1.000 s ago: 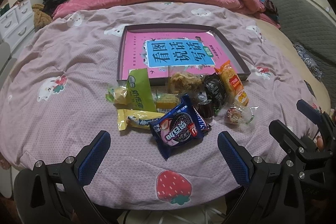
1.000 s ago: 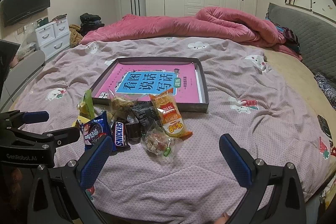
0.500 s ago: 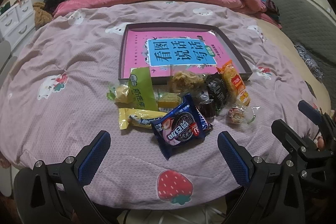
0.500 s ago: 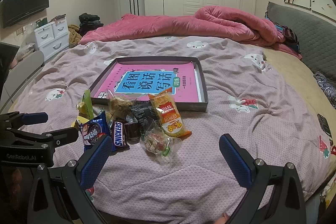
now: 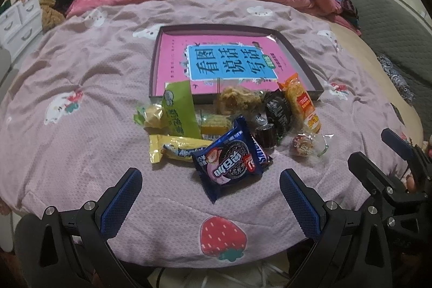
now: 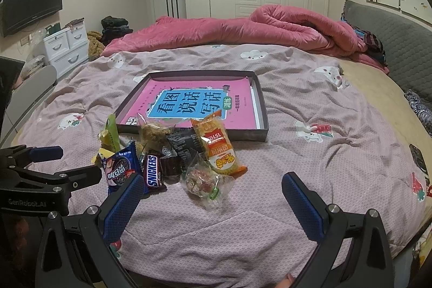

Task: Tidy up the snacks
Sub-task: 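Grasp the blue cookie pack with the left gripper while the right grasps the clear candy bag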

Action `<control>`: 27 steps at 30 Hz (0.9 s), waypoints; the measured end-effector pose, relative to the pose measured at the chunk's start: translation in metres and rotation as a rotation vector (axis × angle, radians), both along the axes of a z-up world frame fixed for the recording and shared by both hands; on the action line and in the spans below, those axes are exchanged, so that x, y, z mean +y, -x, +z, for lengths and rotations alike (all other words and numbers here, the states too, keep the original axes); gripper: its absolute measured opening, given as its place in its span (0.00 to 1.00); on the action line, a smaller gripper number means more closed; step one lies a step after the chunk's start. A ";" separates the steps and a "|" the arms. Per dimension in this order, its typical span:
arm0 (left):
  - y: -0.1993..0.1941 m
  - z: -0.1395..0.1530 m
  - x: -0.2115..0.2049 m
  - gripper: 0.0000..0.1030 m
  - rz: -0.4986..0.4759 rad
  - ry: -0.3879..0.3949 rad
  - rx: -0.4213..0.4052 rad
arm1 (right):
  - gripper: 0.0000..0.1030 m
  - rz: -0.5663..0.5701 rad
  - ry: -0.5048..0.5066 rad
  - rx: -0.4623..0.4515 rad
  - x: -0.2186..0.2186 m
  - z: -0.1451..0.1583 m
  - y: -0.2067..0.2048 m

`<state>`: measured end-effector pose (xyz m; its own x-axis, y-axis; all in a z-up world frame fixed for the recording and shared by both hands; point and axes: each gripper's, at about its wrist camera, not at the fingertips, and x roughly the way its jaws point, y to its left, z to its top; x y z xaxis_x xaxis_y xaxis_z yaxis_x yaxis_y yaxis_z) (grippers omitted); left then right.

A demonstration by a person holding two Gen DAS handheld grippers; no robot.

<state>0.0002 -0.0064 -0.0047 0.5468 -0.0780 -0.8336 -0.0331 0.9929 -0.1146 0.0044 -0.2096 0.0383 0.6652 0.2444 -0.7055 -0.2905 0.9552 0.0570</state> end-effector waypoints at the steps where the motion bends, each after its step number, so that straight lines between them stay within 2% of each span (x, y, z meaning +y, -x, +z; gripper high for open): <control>1: -0.001 -0.002 0.001 0.98 0.002 0.011 0.009 | 1.00 0.000 -0.001 0.003 0.000 -0.001 -0.001; 9: -0.007 -0.018 0.015 0.98 0.039 0.103 0.080 | 1.00 -0.002 -0.013 0.034 -0.001 -0.007 -0.006; 13: -0.012 -0.023 0.009 0.98 0.021 0.116 0.103 | 1.00 -0.003 -0.017 0.062 -0.001 -0.015 -0.012; 19: -0.028 -0.037 0.002 0.98 0.040 0.169 0.183 | 1.00 -0.020 -0.028 0.118 -0.005 -0.032 -0.024; 27: -0.043 -0.051 -0.005 0.98 0.088 0.150 0.225 | 0.99 -0.017 -0.074 0.136 -0.005 -0.044 -0.041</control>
